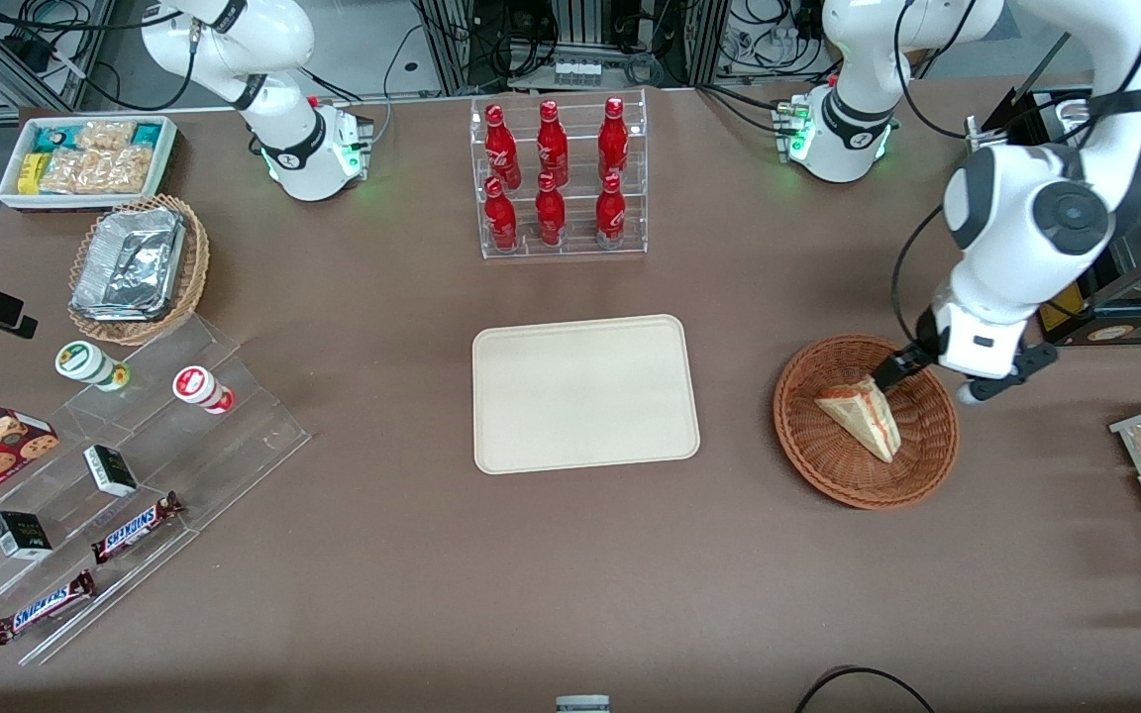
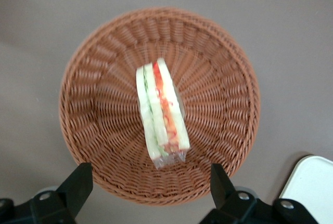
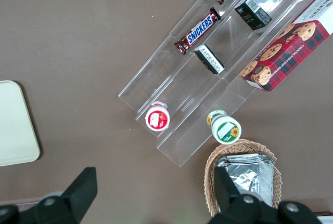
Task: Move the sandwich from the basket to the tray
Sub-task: 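Lower the left gripper and close it on the wrapped sandwich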
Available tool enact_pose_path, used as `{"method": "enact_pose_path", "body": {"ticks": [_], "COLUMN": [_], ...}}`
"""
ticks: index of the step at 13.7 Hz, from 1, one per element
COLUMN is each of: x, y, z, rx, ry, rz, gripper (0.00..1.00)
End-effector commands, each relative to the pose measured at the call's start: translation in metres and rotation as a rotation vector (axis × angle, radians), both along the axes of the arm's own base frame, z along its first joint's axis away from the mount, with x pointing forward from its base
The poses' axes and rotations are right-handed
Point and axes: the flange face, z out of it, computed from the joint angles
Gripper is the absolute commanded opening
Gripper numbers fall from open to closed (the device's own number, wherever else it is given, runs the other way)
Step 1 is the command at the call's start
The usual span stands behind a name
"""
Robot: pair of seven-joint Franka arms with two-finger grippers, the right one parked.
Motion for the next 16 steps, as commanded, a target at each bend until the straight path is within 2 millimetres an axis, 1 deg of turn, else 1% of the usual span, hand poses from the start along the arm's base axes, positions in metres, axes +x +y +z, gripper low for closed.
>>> {"method": "enact_pose_path", "body": {"ticks": [1,6,7,8,9,10,11,12,13,15,16], "x": [0.001,0.007,0.008,0.009,0.011,0.014,0.016,0.020,0.025,0.032,0.036], "y": [-0.002,0.000,0.000,0.001,0.002,0.001,0.000,0.000,-0.001,-0.002,-0.006], "z": [-0.028,-0.094,-0.106,-0.114,-0.113,-0.108,-0.098,-0.081,-0.057,0.002,0.032], "rx": [0.001,-0.015,-0.016,-0.019,-0.020,-0.020,-0.020,-0.017,-0.010,0.042,0.065], "ry": [0.004,0.031,0.039,0.037,0.034,0.026,0.017,0.015,0.025,0.045,0.066], "rz": [0.032,0.066,0.070,0.073,0.087,0.089,0.089,0.089,0.085,0.049,0.039], "gripper": [1.00,1.00,0.98,0.63,0.12,0.00,0.00,0.00,0.00,0.00,0.00]}}
